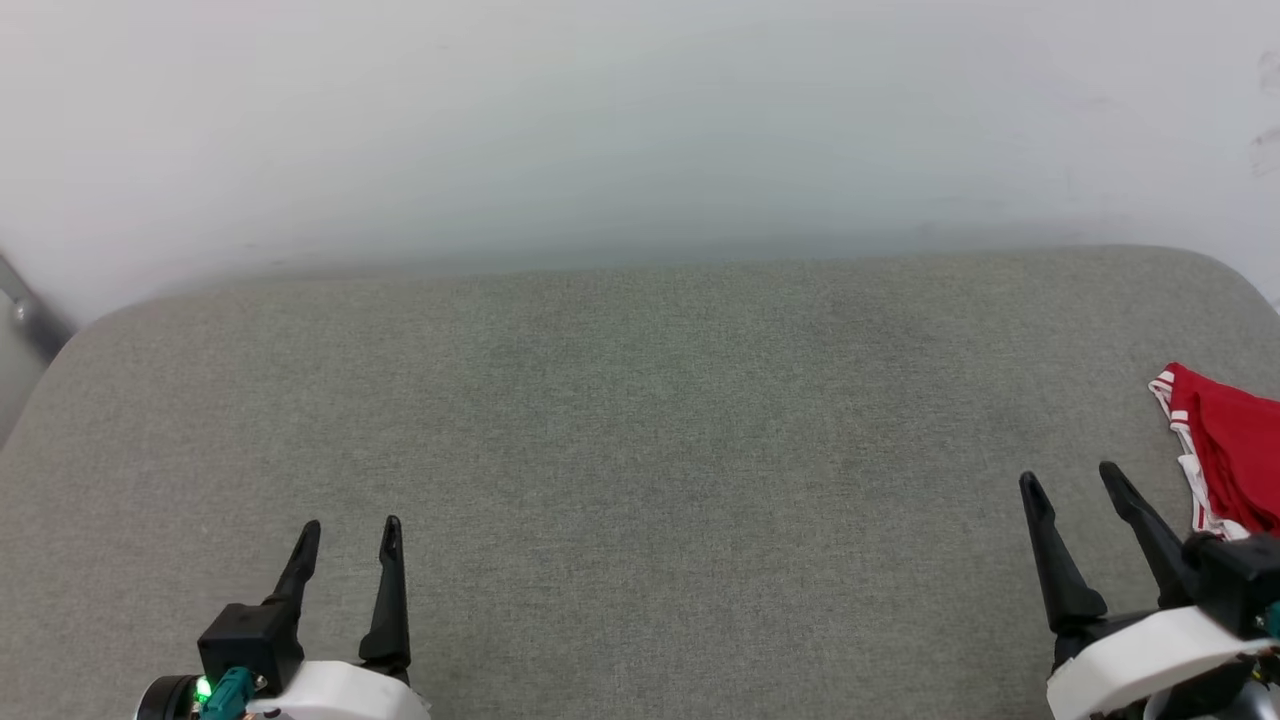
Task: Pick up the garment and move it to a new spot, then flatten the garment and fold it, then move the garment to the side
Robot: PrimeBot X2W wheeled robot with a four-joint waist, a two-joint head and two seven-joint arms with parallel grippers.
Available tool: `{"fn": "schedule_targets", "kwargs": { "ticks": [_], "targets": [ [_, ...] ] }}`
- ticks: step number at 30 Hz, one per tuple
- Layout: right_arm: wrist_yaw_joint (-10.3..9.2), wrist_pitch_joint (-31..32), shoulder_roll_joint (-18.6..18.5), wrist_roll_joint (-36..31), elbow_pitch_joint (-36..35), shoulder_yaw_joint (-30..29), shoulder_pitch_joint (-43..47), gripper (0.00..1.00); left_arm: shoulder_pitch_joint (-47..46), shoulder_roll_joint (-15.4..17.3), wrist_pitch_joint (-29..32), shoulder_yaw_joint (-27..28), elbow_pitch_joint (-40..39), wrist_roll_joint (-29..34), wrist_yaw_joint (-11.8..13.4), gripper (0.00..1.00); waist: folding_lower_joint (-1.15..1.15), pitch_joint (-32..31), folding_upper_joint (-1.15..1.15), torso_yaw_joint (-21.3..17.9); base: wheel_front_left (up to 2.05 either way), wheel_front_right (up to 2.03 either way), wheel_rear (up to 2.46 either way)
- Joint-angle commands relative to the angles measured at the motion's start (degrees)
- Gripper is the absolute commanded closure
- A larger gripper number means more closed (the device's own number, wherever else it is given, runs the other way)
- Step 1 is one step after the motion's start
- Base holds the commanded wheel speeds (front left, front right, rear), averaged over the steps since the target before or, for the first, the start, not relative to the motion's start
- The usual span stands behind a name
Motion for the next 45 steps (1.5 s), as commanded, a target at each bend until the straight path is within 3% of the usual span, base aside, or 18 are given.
{"fn": "schedule_targets", "kwargs": {
  "ticks": [1,8,22,23,45],
  "targets": [
    [-0.05,0.2,0.2,-0.5,-0.5,-0.2,0.9,0.00,0.6,0.0,0.0,-0.2,0.1,0.3,0.2,0.00,0.01,0.0,0.00,0.1,0.00,0.00,0.00],
    [-0.05,1.7,1.8,-1.8,-4.3,-1.2,2.6,0.00,0.0,0.1,-0.1,0.0,0.9,-0.2,-0.1,0.00,0.01,0.1,0.00,-0.2,0.00,0.00,0.00],
    [-0.05,1.8,2.1,-1.6,-4.7,-1.8,1.9,0.00,-0.6,0.3,-0.3,0.6,1.3,-0.3,-0.1,0.00,0.01,0.0,0.00,0.1,0.00,0.00,0.00],
    [0.00,2.0,2.0,-1.7,-4.4,-1.8,2.2,1.00,-0.2,0.0,0.0,0.5,1.4,-0.4,0.0,1.00,0.01,0.0,0.00,0.1,0.00,0.00,0.00],
    [-0.01,3.3,3.0,19.9,1.7,-2.8,-0.7,1.00,-1.9,-4.7,5.1,6.4,4.2,-17.5,-5.8,1.00,0.01,0.3,0.00,0.3,0.00,0.00,0.00]
  ]
}}
